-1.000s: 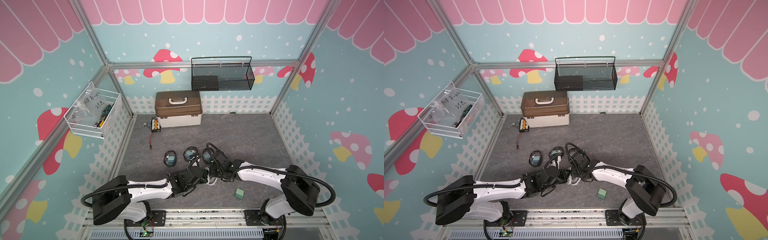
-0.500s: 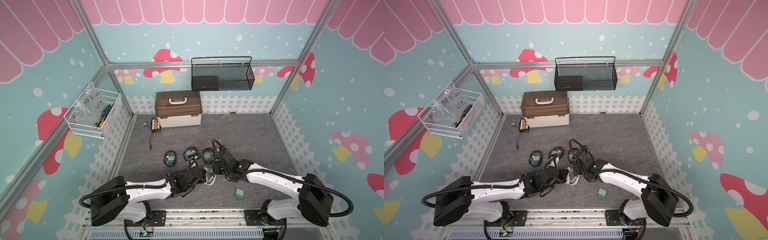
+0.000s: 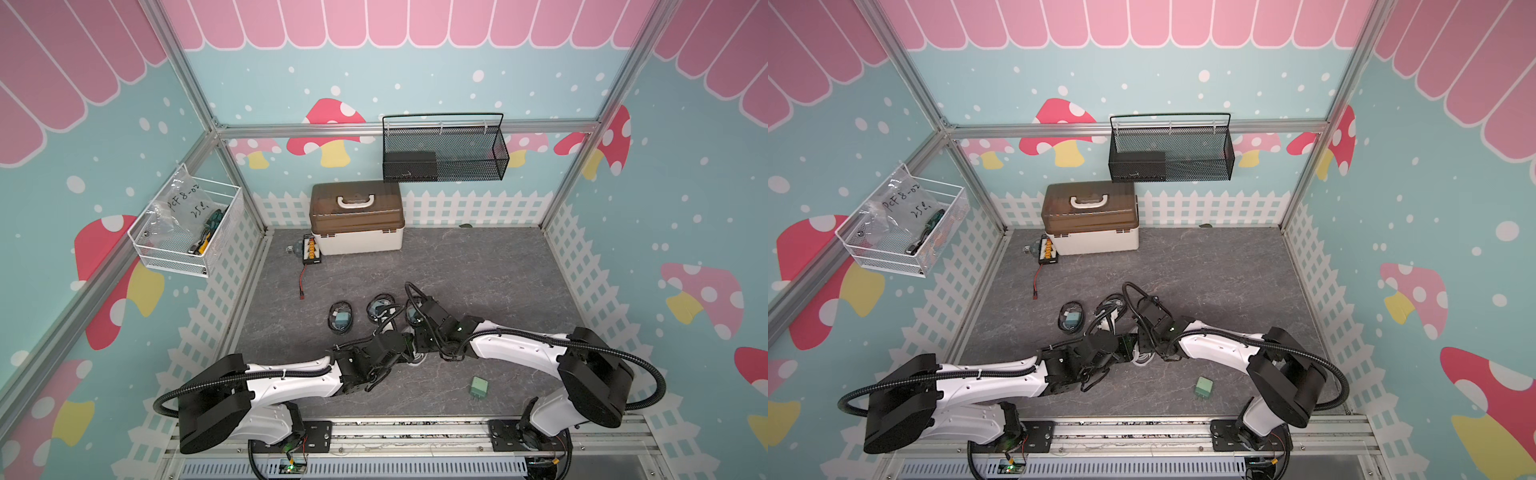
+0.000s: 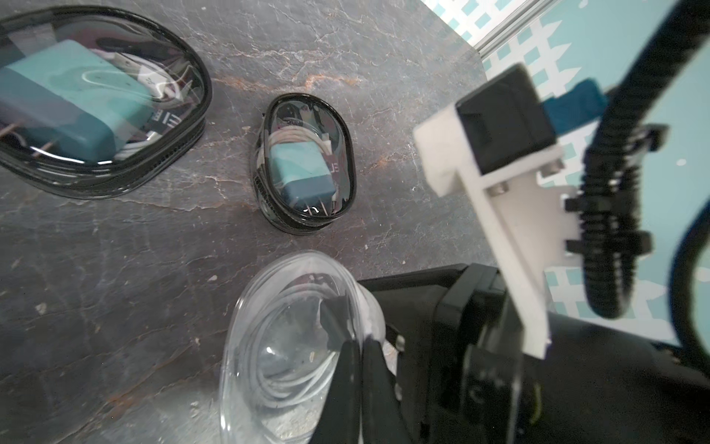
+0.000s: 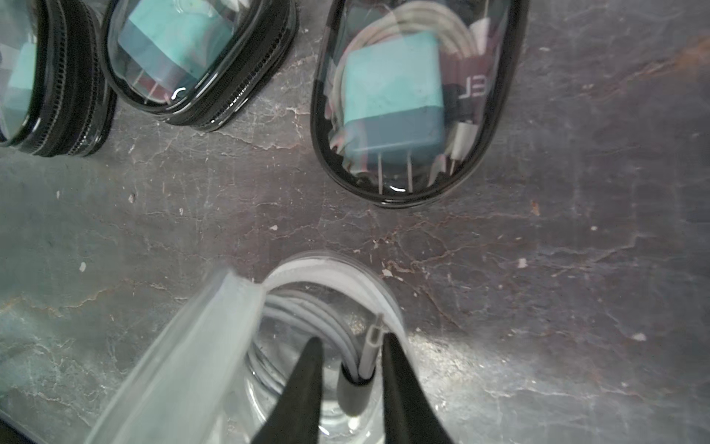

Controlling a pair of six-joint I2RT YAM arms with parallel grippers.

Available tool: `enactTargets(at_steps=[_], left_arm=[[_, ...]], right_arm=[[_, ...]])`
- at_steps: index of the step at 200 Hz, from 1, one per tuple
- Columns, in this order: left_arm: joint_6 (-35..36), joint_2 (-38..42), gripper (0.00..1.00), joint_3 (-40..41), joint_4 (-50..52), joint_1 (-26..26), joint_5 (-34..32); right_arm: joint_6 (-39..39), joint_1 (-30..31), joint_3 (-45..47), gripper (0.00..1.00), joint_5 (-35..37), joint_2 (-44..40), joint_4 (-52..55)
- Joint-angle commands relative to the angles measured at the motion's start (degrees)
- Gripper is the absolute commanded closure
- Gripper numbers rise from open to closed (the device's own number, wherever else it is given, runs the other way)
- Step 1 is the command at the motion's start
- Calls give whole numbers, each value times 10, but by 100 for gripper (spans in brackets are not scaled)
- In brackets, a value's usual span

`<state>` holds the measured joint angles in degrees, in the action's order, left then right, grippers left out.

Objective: Pack away charging kits
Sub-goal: Place the charging cable in the storage bag, then pick up the plug from the center of the board.

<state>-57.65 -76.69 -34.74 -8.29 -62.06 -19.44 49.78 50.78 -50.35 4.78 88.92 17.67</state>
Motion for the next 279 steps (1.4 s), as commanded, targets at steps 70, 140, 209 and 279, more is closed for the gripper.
enactTargets(at_steps=[70, 140, 209, 279], left_arm=[[1, -7, 100, 24, -48, -2, -61], [-25, 1, 100, 2, 38, -3, -83], [-22, 29, 100, 2, 62, -8, -95], [-27, 49, 100, 18, 64, -8, -104]], right_arm=[[9, 4, -12, 84, -17, 16, 27], [69, 2, -6, 41, 117, -121, 186], [237, 1, 165, 26, 145, -272, 279], [267, 1, 266, 25, 92, -367, 253]])
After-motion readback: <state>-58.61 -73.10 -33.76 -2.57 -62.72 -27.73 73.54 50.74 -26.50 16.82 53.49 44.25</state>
